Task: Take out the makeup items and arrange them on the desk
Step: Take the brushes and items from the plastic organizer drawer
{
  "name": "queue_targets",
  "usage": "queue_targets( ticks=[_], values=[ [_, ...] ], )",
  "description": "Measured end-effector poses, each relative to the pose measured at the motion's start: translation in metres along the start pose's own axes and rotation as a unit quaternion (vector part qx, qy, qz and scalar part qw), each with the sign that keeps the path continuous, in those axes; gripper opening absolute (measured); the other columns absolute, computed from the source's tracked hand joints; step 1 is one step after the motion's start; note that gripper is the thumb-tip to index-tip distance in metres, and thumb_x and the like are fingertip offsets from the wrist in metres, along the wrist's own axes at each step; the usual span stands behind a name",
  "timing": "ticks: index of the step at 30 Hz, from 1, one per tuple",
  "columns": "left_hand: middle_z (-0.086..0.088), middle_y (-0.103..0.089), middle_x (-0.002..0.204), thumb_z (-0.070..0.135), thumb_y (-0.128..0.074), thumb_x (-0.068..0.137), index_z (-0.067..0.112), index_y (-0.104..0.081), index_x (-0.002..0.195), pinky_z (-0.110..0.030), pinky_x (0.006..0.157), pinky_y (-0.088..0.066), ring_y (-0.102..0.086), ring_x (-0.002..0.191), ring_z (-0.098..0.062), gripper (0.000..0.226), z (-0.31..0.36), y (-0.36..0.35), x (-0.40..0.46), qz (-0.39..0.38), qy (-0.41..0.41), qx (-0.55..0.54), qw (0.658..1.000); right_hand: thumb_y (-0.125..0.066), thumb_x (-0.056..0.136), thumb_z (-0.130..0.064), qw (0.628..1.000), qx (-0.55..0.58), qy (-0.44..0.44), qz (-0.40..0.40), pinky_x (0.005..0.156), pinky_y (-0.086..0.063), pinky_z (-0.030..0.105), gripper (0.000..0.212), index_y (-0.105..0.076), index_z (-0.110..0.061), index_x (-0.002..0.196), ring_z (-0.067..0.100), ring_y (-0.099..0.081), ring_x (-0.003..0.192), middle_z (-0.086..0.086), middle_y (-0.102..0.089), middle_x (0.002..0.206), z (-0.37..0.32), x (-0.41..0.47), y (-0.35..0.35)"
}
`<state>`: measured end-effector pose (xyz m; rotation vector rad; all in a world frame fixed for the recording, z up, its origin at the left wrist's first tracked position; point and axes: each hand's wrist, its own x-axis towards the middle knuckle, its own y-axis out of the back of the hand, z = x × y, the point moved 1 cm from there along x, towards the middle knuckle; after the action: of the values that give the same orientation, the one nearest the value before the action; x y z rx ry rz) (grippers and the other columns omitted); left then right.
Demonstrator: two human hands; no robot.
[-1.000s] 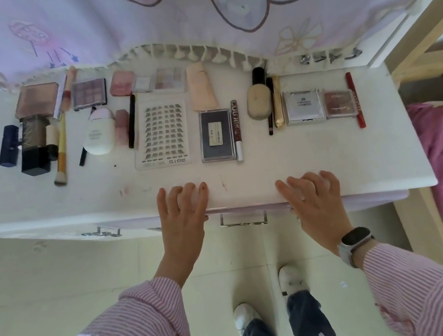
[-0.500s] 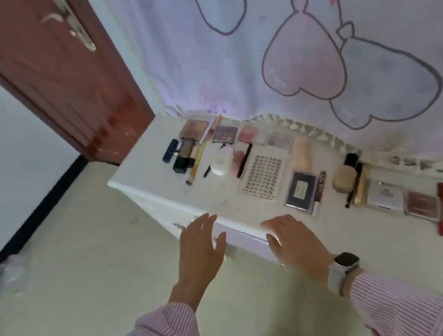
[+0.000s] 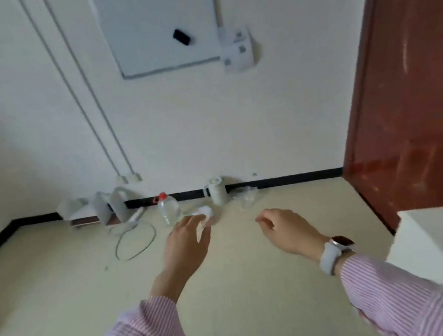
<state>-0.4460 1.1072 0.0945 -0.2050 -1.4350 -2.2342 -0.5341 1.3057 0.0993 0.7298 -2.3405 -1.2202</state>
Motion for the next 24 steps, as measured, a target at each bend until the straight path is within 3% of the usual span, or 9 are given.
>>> queue_targets(
  ticks=[5, 12, 18, 24],
  values=[
    [-0.008, -0.060, 0.120, 0.022, -0.057, 0.089, 0.010, -0.059, 0.120, -0.035, 0.094, -0.040, -0.054, 0.111, -0.026, 0.033, -0.168, 0.120, -0.059, 0.082, 0.151, 0.045, 0.984, -0.037, 0.096, -0.025, 0.987, -0.018, 0.129, -0.097, 0.069, -0.040, 0.028, 0.028, -0.061, -0.012, 0.105, 0.024, -0.059, 0.091, 0.006, -0.065, 0.100, -0.170, 0.081, -0.102],
    [-0.005, -0.060, 0.120, 0.025, -0.056, 0.090, 0.013, -0.059, 0.119, -0.033, 0.093, -0.037, -0.052, 0.113, -0.024, 0.032, -0.355, 0.245, -0.151, 0.160, 0.308, 0.095, 0.933, -0.039, 0.095, -0.024, 0.940, -0.016, 0.275, -0.203, 0.087, -0.045, 0.037, 0.028, -0.061, -0.014, 0.110, 0.026, -0.056, 0.104, 0.005, -0.063, 0.112, -0.385, 0.146, -0.256],
    [-0.006, -0.058, 0.122, 0.025, -0.054, 0.091, 0.011, -0.058, 0.120, -0.032, 0.093, -0.038, -0.051, 0.114, -0.024, 0.032, -0.469, 0.297, -0.192, 0.199, 0.406, 0.116, 0.884, -0.040, 0.095, -0.024, 0.886, -0.033, 0.362, -0.289, 0.090, -0.044, 0.035, 0.029, -0.060, -0.015, 0.113, 0.025, -0.056, 0.106, 0.006, -0.063, 0.116, -0.507, 0.189, -0.375],
    [-0.006, -0.059, 0.121, 0.024, -0.055, 0.091, 0.010, -0.059, 0.119, -0.033, 0.093, -0.040, -0.053, 0.112, -0.023, 0.032, -0.599, 0.324, -0.169, 0.213, 0.462, 0.116, 0.853, -0.040, 0.094, -0.023, 0.848, -0.042, 0.408, -0.336, 0.087, -0.045, 0.033, 0.029, -0.060, -0.015, 0.114, 0.025, -0.056, 0.105, 0.007, -0.063, 0.115, -0.595, 0.279, -0.480]
  ],
)
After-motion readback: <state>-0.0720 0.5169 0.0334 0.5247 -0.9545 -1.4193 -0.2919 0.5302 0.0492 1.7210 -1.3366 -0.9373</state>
